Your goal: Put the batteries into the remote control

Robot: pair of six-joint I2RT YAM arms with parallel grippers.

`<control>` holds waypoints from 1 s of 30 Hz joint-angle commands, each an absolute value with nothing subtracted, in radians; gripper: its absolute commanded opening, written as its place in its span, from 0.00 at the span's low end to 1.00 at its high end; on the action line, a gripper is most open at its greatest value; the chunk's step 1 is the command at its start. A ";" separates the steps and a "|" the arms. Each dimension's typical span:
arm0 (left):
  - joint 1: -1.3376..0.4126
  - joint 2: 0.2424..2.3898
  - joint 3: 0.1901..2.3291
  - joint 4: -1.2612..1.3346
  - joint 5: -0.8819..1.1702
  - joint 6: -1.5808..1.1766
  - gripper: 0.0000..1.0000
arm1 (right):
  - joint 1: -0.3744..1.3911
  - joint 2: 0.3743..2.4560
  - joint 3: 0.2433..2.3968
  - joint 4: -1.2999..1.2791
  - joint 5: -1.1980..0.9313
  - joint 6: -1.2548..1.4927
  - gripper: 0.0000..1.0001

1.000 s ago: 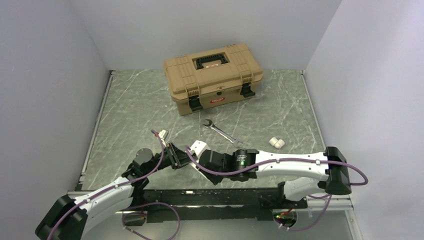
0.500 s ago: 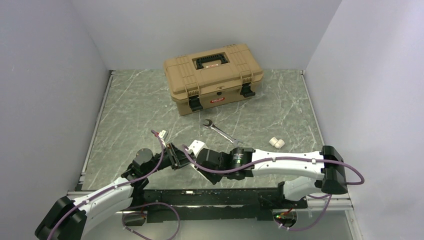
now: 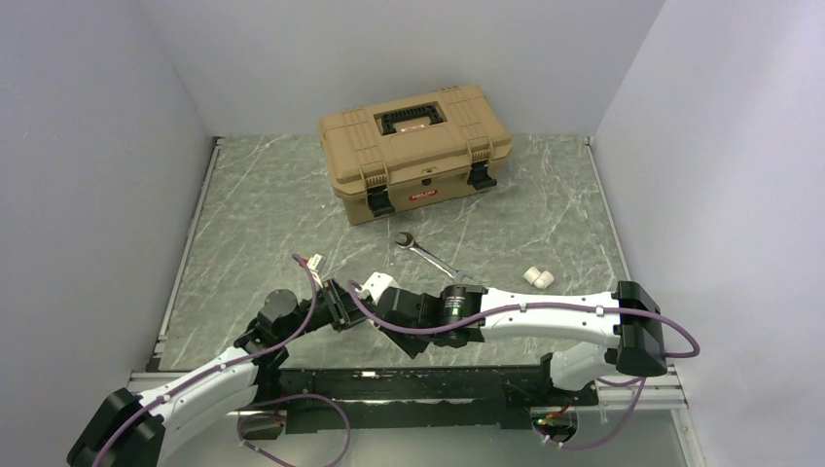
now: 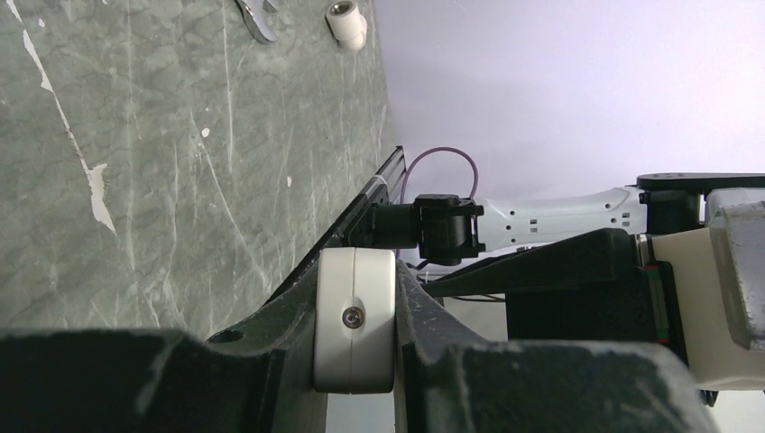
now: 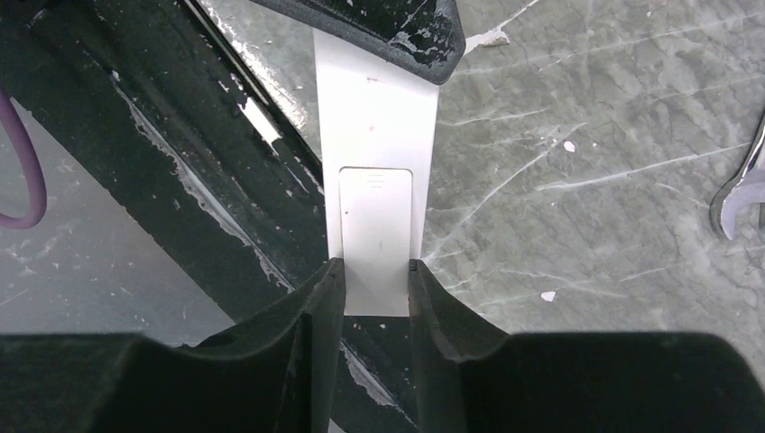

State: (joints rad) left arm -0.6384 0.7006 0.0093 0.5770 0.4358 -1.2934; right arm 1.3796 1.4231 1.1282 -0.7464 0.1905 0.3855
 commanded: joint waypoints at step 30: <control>-0.642 0.701 -0.030 0.633 0.442 -1.283 0.01 | 1.369 1.428 1.174 -0.743 0.189 0.376 0.57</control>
State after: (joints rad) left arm -0.6384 0.7067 0.0093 0.5785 0.4374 -1.2938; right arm 1.3731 1.4322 1.1328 -0.7517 0.1883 0.3851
